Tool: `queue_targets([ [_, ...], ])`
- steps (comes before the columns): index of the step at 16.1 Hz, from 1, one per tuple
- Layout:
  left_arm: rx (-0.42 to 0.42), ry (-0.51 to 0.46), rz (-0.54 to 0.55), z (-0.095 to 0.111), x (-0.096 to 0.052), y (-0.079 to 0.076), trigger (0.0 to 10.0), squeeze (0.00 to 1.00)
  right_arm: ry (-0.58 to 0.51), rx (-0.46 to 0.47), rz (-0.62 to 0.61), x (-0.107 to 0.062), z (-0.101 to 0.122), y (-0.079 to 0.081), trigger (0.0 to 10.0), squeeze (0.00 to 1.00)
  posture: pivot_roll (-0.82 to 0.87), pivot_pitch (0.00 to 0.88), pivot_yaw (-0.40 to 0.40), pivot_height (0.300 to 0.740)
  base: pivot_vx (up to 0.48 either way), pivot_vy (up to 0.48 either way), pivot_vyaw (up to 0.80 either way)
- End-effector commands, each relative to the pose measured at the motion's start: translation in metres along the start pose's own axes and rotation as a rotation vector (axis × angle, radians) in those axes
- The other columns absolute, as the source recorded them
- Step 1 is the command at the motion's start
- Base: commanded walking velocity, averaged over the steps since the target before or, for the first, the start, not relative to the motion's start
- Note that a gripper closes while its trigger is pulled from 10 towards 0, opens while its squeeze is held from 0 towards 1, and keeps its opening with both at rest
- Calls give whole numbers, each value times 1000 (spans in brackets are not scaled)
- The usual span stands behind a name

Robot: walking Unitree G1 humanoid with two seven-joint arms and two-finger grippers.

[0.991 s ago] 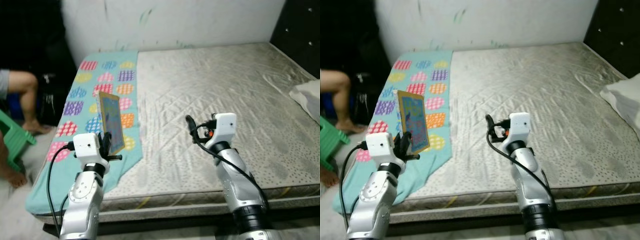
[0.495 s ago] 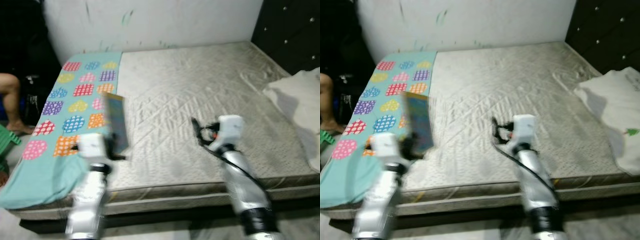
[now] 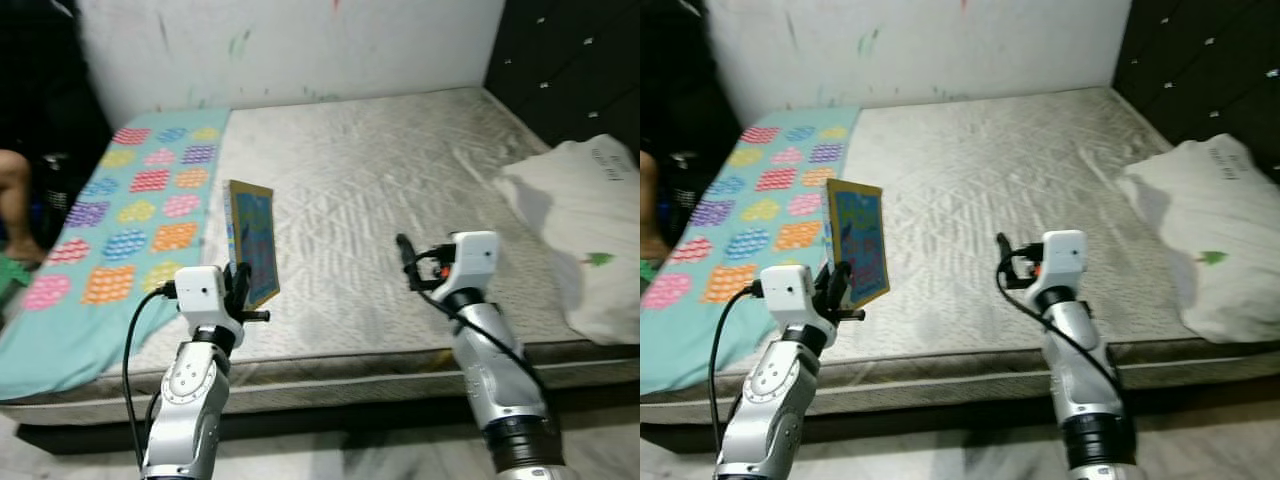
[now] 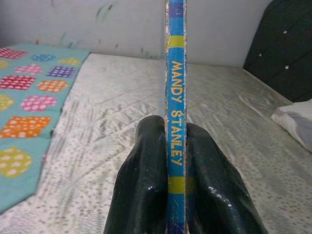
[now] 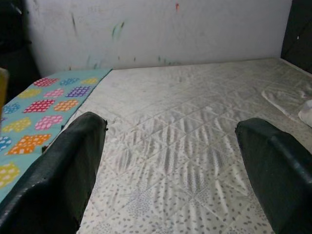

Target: Clean up the room

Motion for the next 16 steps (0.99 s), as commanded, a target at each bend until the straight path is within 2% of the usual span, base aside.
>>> queue_targets([
  [1, 14, -62, 2, 14, 1, 5, 10000, 0, -11, -4, 16, 3, 4, 5, 10000, 0, -171, 0, 68, 740, 0, 0, 0],
  [13, -4, -82, -47, 17, 1, 0, 10000, 0, -18, 1, 5, 2, 5, 4, 10000, 0, -178, 0, 80, 740, 266, 0, 0],
  [15, -3, -82, -47, 17, 1, 1, 10000, 0, -20, 2, 4, 2, 5, 4, 10000, 0, -177, 0, 82, 740, 319, 0, 0],
  [16, 0, -69, -9, 15, 3, 3, 10000, 0, -20, 2, 3, 2, 5, 4, 10000, 0, -176, 0, 83, 740, 0, 0, 0],
])
Point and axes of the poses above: a point about 5 cm out from each wrist's last joint towards the gripper, its own x axis pointing out of the wrist towards the gripper, its own z axis along the axis of the wrist's last joint, y = z × x, the point moved 3 cm from there along x, pointing out of the wrist towards the gripper, and after that the axes turned 4 degrees about x, right-handed, at the moved point
